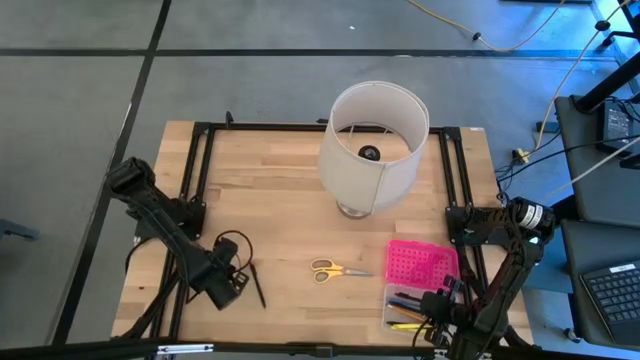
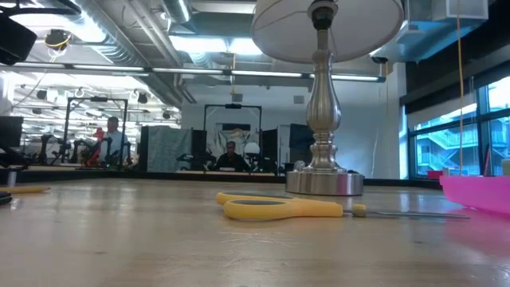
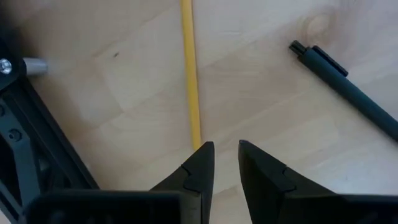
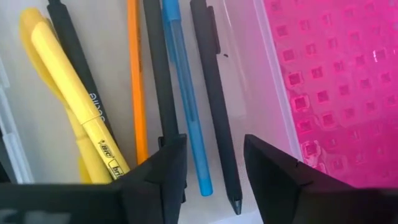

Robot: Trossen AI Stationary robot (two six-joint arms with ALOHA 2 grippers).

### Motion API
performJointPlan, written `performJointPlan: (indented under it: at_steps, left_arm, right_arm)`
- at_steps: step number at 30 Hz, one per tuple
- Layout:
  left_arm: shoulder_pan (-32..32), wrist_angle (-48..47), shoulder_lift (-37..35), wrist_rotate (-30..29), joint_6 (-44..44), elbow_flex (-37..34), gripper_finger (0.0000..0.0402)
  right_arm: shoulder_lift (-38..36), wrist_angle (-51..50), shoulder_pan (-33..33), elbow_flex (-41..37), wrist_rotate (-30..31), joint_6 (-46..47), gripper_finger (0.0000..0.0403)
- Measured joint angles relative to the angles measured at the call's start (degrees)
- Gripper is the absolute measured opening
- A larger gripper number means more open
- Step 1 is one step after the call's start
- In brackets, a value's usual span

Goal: Pick & place school supplies into a supply box
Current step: Put the yellow pencil into the supply box

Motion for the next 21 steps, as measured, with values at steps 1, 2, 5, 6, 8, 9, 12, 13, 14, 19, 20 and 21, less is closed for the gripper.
performJointPlan:
  at_steps: [1,2,5,6,8,9,12,13,14,19,20,21]
  left_arm:
    - [0.0,0.1,0.0,0.5,0.0,0.0,0.0068]
    - [0.0,0.3,0.0,1.2,0.0,0.0,0.007]
    - [0.0,1.0,0.0,3.3,-1.1,0.0,0.0086]
    - [0.0,1.2,0.0,3.7,-1.8,0.0,0.0096]
    - [-0.2,1.6,0.0,4.6,-3.0,0.0,0.012]
    - [-0.4,2.0,0.0,4.8,-3.6,0.0,0.0133]
    - [-1.0,3.2,0.0,6.0,-4.7,0.0,0.0174]
    - [-1.2,3.3,0.0,6.0,-4.7,0.0,0.0186]
    - [-1.4,3.5,0.0,5.6,-4.5,0.0,0.0196]
    - [-2.5,8.1,0.0,3.8,-3.5,0.0,0.0221]
    - [-2.8,8.9,0.0,3.5,-3.1,0.0,0.0221]
    - [-3.0,9.1,0.0,3.6,-3.2,0.0,0.0221]
  right_arm:
    - [0.0,0.0,0.0,0.0,0.0,0.0,0.0163]
    - [0.0,0.0,0.0,0.0,0.0,0.0,0.0163]
    - [0.0,0.0,0.0,0.0,0.0,0.0,0.0163]
    - [0.0,0.0,0.0,0.0,0.0,0.1,0.0163]
    - [0.0,0.0,0.0,0.0,0.0,0.1,0.0163]
    - [0.0,0.0,0.0,0.0,0.0,0.1,0.0163]
    - [0.0,0.0,0.0,0.0,0.0,0.1,0.0163]
    - [0.0,0.0,0.0,0.0,0.0,0.1,0.0163]
    - [0.0,0.0,0.0,0.0,0.0,0.1,0.0163]
    - [0.0,0.0,0.0,0.0,0.1,0.1,0.0163]
    - [0.0,0.0,0.0,0.0,0.1,0.0,0.0163]
    - [0.0,0.0,0.0,0.0,0.1,0.0,0.0163]
